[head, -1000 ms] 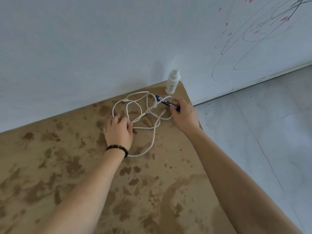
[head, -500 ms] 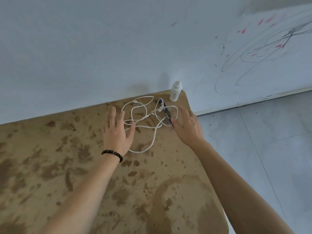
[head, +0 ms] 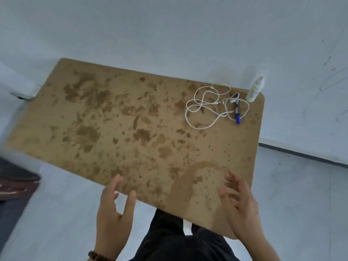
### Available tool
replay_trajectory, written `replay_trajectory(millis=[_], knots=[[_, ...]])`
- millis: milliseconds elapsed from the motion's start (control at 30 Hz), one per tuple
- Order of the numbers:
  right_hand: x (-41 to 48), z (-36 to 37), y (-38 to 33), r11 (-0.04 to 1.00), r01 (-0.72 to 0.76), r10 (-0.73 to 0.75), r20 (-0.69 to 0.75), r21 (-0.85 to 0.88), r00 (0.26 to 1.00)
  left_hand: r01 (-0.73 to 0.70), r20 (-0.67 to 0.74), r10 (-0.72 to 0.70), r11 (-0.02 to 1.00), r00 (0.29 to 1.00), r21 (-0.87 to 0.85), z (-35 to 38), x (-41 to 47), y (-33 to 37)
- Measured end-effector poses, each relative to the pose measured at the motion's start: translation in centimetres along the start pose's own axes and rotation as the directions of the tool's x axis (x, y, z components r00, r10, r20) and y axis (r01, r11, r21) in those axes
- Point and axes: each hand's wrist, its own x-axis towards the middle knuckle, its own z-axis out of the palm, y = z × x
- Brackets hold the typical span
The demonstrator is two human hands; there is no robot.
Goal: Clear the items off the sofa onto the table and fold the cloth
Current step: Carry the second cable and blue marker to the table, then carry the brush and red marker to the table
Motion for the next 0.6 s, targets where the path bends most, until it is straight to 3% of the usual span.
replay_trajectory(millis=[133, 267, 433, 600], knots=[[-3.8, 2.9, -0.1, 0.999, 0.024, -0.016, 0.242, -0.031, 0.970, 0.215, -0.214, -0.225, 0.974, 0.951, -0.071, -3.9, -8.7, -3.6], [-5.6, 6.6, -3.0, 0.983, 0.174, -0.132, 0.453, -0.053, 0.882, 0.319, -0.407, -0.365, 0.931, 0.837, -0.179, -8.0, -14.7, -6.9], [-9.2, 13.3, -8.4, 0.924, 0.382, -0.298, 0.584, -0.022, 0.755, 0.326, -0.572, -0.457, 0.889, 0.681, -0.322, -12.7, -20.7, -11.2], [-17.4, 21.3, -11.4, 0.858, 0.507, -0.403, 0.715, 0.079, 0.571, 0.300, -0.667, -0.562, 0.827, 0.489, -0.476, -17.1, -27.4, -17.9]])
